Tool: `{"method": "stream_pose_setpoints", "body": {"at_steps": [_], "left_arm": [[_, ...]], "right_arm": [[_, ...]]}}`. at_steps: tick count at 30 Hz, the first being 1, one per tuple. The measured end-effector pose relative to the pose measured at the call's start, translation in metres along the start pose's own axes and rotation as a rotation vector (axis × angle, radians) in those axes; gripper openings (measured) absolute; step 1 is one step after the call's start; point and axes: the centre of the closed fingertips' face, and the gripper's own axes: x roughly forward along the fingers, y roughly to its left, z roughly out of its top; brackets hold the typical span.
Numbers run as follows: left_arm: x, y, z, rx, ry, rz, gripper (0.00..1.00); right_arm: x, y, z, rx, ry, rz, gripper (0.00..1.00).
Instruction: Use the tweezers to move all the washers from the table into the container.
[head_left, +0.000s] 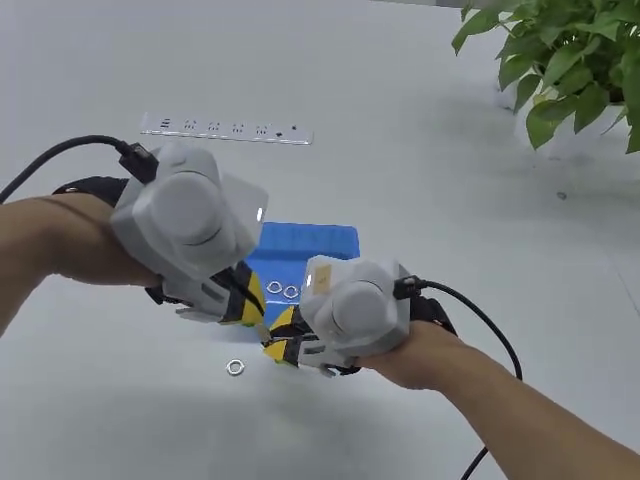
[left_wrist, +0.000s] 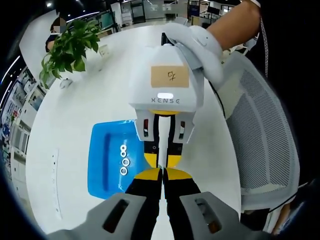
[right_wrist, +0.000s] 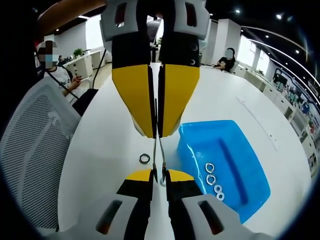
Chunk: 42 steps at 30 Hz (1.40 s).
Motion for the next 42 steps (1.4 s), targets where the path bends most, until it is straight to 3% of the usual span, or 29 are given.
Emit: {"method": "stream_pose_setpoints", "body": {"at_steps": [9, 33, 42], "left_arm": [[0.004, 0.0024, -0.0025, 0.002, 0.01, -0.001, 0.05], [0.0072, 0.0091, 0.0062, 0.018, -0.011, -0.026, 0.05], [0.0079, 0.0091, 0.0018, 0.009, -0.006, -0.025, 0.05]], "right_arm": [[0.0042, -0.0015, -0.0023, 0.004, 0.0, 0.004, 0.12], [-0.0022, -0.0053, -0.0037, 0.044, -0.025, -0.02, 0.12], [-0.0003, -0.0052, -0.0018, 0.054, -0.037, -0.005, 0.11]]}}
